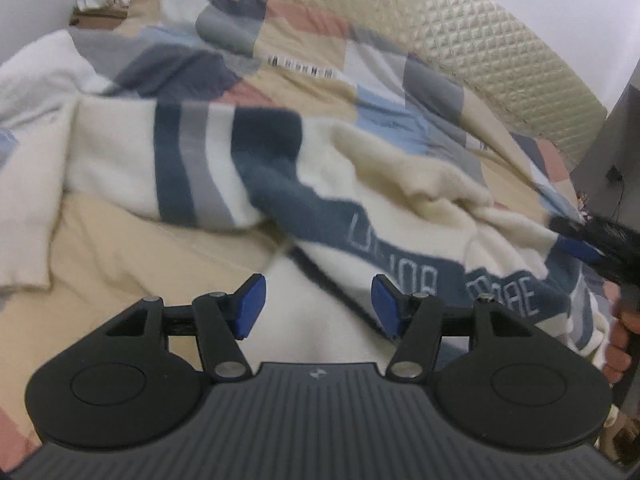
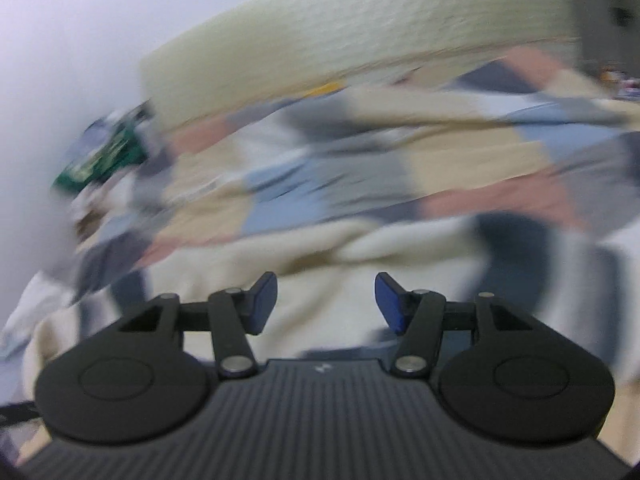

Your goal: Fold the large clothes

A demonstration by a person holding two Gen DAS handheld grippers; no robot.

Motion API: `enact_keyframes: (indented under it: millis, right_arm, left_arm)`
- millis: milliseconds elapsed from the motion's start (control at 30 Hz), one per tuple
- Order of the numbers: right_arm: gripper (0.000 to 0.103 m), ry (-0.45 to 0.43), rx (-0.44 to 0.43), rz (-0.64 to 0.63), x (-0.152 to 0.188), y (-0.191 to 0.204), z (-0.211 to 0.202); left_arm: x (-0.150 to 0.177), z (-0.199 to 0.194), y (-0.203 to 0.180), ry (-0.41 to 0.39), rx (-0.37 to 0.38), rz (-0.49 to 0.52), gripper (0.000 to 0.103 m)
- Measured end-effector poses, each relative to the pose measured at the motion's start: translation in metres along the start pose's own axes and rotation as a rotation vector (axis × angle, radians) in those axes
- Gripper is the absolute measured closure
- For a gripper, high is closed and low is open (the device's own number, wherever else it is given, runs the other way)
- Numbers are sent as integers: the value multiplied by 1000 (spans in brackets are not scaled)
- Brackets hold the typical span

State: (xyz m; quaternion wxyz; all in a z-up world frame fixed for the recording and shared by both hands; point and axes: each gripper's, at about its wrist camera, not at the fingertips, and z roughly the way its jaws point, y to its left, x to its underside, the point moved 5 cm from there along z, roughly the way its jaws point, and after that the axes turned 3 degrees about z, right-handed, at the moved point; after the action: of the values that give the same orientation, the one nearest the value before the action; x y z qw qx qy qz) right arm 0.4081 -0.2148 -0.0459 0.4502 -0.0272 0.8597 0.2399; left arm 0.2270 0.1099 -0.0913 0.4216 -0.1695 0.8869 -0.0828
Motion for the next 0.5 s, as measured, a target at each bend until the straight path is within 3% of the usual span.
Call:
enact_keyframes:
  millis: [100, 200, 267, 367, 500]
  right_arm:
    - [46, 71, -67, -17, 23, 46, 47]
    - [48, 122, -59, -46, 39, 79, 100]
    - [50, 144, -22, -77, 47, 92, 136]
    - [61, 163, 84, -148, 50, 100, 188]
    - [68, 87, 165, -203, 22, 96, 233]
  left_arm:
    - [1, 16, 7, 3, -23, 23, 39]
    - [-6, 26, 17, -21, -19, 1, 39]
    - [-11, 33, 26, -36, -9, -23, 39]
    - [-16, 46, 41, -37, 3, -62, 39]
    - [-17, 68, 61, -27, -1, -118, 39]
